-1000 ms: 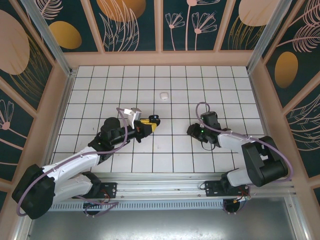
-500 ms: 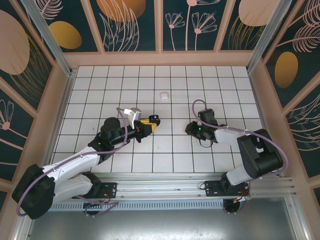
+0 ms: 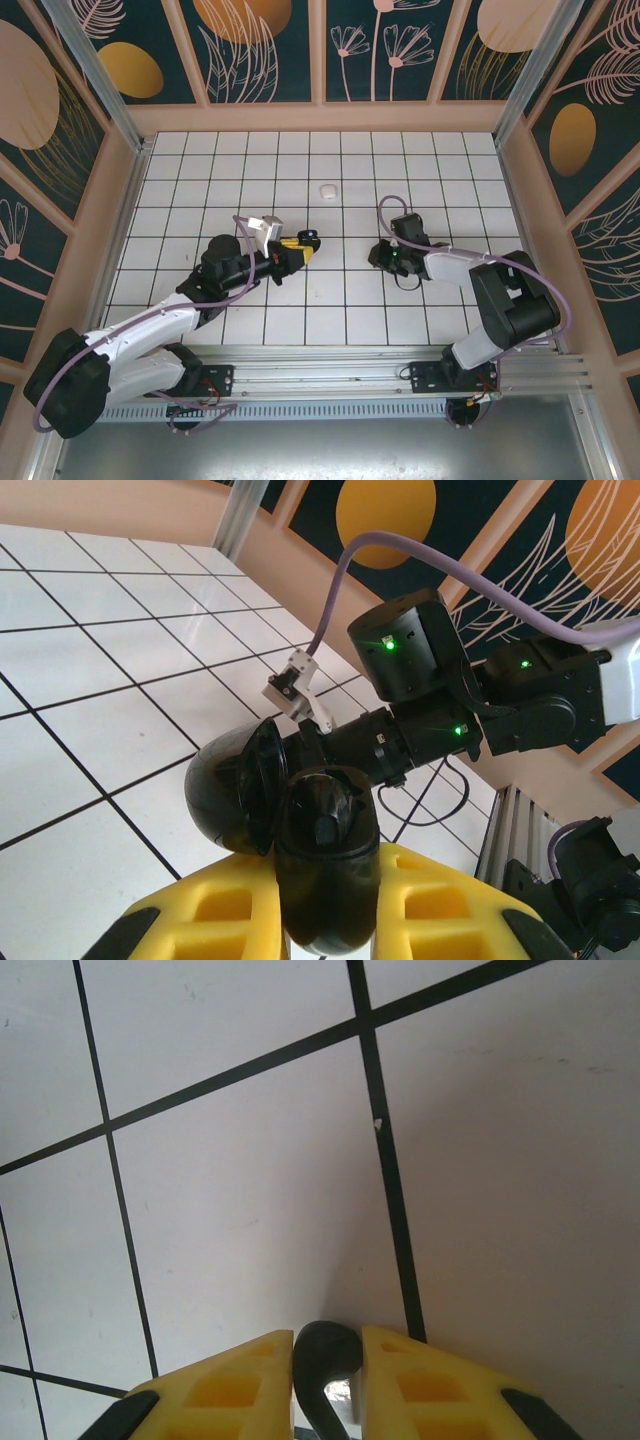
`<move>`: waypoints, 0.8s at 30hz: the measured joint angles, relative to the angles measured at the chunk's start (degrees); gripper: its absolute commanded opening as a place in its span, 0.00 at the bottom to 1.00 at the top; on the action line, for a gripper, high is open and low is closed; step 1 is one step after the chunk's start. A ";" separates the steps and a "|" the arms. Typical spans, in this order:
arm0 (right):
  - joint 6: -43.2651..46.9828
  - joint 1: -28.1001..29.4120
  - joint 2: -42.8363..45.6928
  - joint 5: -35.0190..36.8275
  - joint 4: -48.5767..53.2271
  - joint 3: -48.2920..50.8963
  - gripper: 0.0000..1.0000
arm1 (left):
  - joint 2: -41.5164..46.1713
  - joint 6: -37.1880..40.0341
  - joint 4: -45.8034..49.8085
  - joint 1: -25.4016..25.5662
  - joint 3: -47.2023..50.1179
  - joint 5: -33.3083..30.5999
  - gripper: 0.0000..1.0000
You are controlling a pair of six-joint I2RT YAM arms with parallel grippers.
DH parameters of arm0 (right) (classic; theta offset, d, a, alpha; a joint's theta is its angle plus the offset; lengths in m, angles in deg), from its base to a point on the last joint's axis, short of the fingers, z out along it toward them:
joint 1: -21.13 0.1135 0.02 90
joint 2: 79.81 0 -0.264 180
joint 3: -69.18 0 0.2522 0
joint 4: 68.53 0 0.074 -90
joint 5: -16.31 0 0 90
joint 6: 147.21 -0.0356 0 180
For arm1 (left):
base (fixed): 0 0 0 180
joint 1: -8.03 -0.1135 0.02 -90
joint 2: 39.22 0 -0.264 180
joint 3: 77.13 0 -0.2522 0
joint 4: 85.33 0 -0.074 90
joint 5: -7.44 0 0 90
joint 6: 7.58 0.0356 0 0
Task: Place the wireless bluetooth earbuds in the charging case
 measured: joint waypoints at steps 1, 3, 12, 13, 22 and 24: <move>0.00 0.26 0.02 0.11 0.13 -0.15 0.20 | -0.07 0.00 0.00 0.00 -0.02 0.00 0.00; 0.00 0.79 0.42 0.70 0.81 -0.42 0.20 | -0.35 0.00 0.00 0.00 -0.07 0.02 0.00; -0.02 1.49 5.60 4.20 3.37 -0.94 0.19 | -1.62 0.00 0.00 0.00 -0.76 0.20 0.00; -0.02 1.62 6.32 4.66 3.78 -0.94 0.19 | -1.73 0.02 0.00 0.00 -0.76 0.31 0.00; -0.09 4.48 16.94 10.75 7.85 -2.01 0.19 | -4.92 1.22 -1.49 0.00 -1.22 2.43 0.00; -0.09 5.68 19.58 12.61 8.46 -2.95 0.19 | -6.16 1.49 -2.21 0.20 -1.86 2.73 0.00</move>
